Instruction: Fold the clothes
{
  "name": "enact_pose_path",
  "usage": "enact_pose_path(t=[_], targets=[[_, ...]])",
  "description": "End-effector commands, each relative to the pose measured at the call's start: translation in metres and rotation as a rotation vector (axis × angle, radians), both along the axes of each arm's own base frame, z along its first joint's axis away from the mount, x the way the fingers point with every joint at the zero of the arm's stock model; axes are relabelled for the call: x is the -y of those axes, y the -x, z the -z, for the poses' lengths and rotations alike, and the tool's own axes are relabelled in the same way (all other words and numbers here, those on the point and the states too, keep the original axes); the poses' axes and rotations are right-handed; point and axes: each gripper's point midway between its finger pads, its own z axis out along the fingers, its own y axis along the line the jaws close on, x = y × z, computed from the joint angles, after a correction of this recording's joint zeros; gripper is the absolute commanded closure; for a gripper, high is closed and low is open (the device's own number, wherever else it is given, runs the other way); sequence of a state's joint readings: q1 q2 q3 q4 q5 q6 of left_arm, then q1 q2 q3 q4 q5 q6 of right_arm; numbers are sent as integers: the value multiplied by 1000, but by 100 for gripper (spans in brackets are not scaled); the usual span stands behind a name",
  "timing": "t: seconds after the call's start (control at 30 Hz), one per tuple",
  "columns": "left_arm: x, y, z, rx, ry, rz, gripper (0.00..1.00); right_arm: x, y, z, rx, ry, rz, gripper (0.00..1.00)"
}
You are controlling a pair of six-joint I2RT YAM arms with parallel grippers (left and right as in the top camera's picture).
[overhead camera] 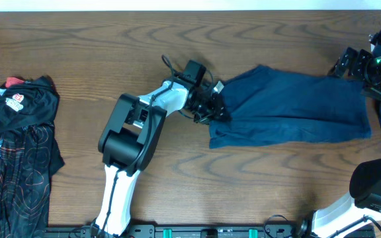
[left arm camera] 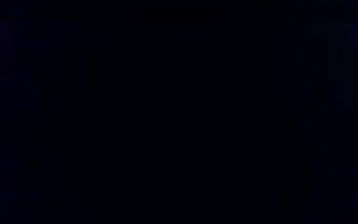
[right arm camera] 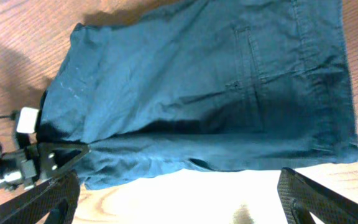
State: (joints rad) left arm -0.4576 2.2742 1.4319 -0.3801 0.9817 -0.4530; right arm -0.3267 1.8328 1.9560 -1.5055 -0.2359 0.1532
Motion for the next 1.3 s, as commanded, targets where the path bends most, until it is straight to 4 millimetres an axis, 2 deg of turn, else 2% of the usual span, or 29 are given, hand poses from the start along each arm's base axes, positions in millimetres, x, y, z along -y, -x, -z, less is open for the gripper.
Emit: enact_pose_path(t=[0.0,0.2,0.33,0.4,0.5,0.63,0.7,0.77,0.8,0.83,0.9,1.03,1.13,1.2,1.27], targets=[[-26,9,51,-89,-150,-63,94,-6,-2,-11,35,5,-28,1],[-54,-16,48,-89,-143,-148,94,-7,-2,-11,33,5,-30,1],[-89,-41,38,-69,-147,-237,94,-9,-3,-11,38,7,-38,1],[-113,-53,30,-40,-170,-279,94,-12,-5,-11,44,10,-50,1],[-140,-62,14,-7,-175,-310,94,-17,-10,-10,54,14,-70,1],[-162,-64,-10,33,-187,-325,94,-26,-19,4,57,14,-99,3],[-168,-64,-18,59,-219,-324,94,-32,-25,19,46,9,-117,24],[-171,-63,-24,77,-239,-321,94,-40,-29,41,19,0,-138,64],[-170,-62,-27,83,-240,-317,95,-44,-30,52,3,-5,-150,77],[-169,-61,-30,85,-240,-315,94,-48,-31,64,-15,-9,-160,83],[-168,-60,-34,86,-239,-313,94,-57,-34,93,-55,-20,-184,90],[-168,-56,-42,84,-240,-310,94,-72,-41,138,-122,-63,-215,95],[-168,-54,-51,97,-238,-304,94,-83,-46,166,-155,-108,-231,97],[-168,-53,-66,121,-232,-306,94,-89,-49,186,-181,-127,-241,99],[-168,-53,-78,148,-225,-310,94,-92,-49,196,-197,-131,-245,99]])
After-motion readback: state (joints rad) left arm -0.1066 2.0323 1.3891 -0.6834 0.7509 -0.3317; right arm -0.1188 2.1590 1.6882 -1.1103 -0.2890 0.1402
